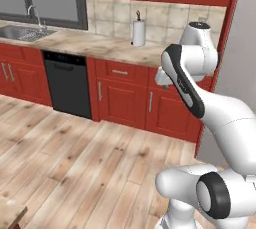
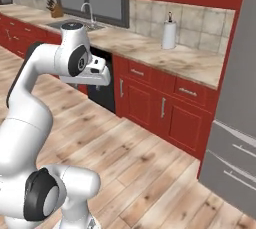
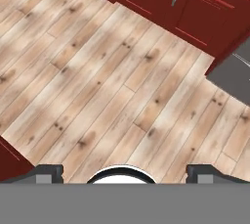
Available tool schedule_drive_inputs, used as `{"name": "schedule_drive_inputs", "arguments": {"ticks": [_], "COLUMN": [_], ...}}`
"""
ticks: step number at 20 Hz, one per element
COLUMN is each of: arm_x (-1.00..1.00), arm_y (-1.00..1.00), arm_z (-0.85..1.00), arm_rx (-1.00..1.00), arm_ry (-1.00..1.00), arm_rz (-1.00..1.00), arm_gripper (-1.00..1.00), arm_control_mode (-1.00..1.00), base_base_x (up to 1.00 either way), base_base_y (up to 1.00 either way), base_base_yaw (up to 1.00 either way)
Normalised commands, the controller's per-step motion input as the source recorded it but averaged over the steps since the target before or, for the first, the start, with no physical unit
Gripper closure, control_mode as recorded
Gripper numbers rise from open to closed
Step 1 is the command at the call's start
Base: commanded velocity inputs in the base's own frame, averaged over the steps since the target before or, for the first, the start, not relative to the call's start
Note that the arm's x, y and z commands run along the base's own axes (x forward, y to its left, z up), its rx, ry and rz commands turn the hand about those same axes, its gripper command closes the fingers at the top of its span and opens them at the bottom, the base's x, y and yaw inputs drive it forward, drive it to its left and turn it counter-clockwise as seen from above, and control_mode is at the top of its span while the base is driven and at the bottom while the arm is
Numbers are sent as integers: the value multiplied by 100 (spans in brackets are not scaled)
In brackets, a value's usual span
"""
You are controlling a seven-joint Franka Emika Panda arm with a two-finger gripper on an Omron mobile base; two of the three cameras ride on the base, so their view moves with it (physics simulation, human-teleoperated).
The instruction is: Pick the cup and bowl from the counter and place them on the counter next to the sink.
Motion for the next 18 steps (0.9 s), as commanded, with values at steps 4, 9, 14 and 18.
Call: {"name": "schedule_drive_inputs", "arguments": {"ticks": [4, 9, 14, 18], "arm_x": [0, 0, 0, 0], "arm_y": [0, 0, 0, 0], "arm_z": [0, 0, 0, 0], "arm_rx": [0, 0, 0, 0], "arm_ry": [0, 0, 0, 0], "arm_rz": [0, 0, 0, 0], "arm_gripper": [-100, -100, -100, -100], "arm_control_mode": [100, 100, 100, 100], "base_base_x": [100, 100, 94, 85], "base_base_y": [-74, -40, -20, -38], "base_base_yaw": [34, 60, 85, 81]}}
